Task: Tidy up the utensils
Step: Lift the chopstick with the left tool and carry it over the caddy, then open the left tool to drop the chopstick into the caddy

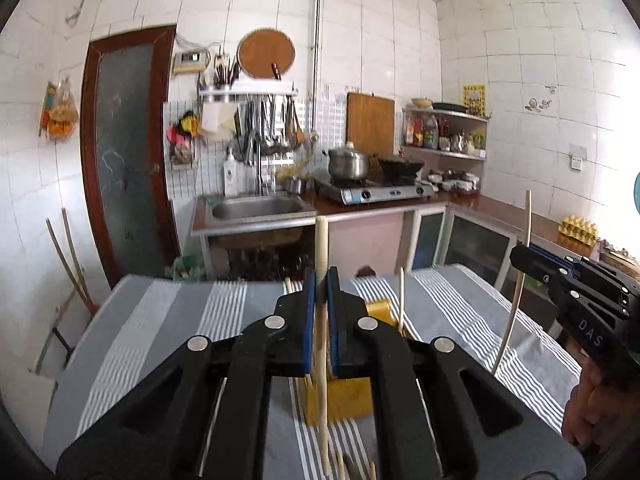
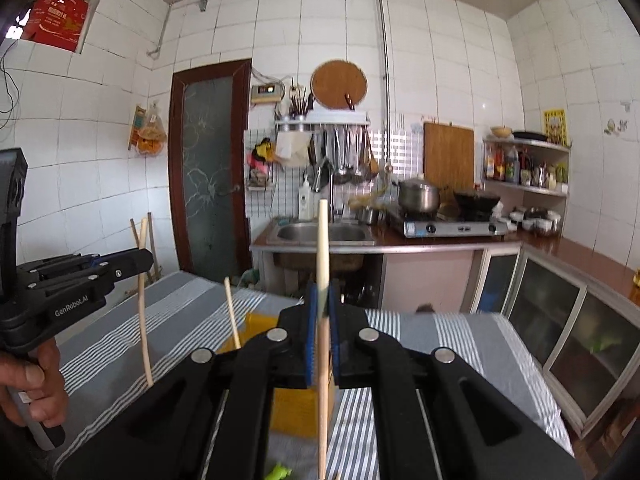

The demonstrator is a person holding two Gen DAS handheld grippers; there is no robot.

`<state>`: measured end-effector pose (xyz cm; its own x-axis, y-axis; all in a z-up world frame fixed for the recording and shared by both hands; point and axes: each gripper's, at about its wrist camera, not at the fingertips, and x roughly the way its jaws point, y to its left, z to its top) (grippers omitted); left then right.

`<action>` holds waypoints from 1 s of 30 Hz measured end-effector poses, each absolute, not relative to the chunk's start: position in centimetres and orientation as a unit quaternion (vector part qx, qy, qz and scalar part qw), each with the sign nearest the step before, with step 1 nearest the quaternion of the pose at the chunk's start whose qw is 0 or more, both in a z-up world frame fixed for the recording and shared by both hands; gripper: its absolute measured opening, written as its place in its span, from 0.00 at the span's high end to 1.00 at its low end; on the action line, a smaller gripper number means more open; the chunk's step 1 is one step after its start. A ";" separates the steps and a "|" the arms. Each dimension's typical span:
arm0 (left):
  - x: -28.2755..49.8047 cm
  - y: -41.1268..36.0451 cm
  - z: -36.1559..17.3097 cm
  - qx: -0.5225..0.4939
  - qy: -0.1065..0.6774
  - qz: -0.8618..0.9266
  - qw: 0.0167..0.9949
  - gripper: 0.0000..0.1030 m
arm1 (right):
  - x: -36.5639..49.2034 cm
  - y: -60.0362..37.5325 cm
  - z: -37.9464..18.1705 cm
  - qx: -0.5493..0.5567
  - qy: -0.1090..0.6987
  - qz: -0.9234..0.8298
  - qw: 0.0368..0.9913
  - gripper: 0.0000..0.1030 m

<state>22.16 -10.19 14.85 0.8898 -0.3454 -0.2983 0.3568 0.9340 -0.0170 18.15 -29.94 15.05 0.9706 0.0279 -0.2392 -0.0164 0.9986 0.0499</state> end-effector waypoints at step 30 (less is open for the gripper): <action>30.0 -14.4 12.5 -0.002 0.102 -0.149 0.984 0.95 | 27.2 -29.9 12.3 0.052 0.081 0.037 0.995 0.94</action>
<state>29.98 -14.41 12.50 0.9349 -0.2931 -0.2003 0.2924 0.9557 -0.0338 27.21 -29.88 12.31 0.9842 0.0821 -0.1572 -0.0654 0.9919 0.1091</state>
